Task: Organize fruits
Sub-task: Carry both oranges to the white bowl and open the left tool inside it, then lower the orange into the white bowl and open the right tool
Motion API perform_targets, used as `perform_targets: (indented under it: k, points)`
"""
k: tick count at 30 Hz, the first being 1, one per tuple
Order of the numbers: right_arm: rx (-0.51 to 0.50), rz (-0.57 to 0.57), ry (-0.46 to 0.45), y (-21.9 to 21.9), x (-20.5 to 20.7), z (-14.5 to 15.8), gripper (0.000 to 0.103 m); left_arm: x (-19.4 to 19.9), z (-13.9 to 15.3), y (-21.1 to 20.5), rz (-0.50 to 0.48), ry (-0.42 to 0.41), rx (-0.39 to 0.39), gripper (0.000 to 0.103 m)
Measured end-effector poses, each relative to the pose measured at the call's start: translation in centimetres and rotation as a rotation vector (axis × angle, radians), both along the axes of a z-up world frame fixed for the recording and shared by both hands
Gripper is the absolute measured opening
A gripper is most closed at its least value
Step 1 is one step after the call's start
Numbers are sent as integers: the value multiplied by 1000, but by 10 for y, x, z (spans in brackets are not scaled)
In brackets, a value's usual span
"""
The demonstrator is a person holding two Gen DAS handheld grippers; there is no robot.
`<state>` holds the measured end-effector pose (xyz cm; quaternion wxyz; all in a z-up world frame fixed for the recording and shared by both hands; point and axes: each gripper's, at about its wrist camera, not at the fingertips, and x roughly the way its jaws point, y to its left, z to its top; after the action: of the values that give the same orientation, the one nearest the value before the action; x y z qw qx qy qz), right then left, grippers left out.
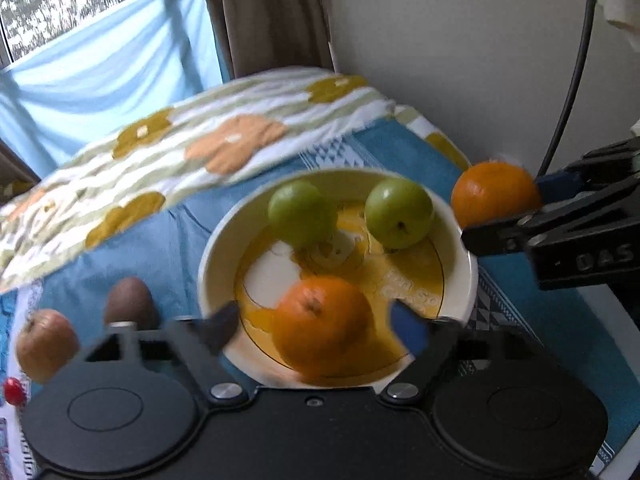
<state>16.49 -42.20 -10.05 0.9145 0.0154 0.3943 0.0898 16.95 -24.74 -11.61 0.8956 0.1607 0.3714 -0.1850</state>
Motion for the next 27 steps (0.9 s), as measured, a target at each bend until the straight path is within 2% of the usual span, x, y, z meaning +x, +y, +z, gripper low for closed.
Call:
perform_targets:
  k: [13, 27]
  points:
    - [-4, 69, 16, 15, 7, -2, 73, -15, 22, 31, 62, -6, -44, 94]
    - [28, 113, 26, 45, 19, -20, 73, -23, 20, 56, 138, 12, -68, 94]
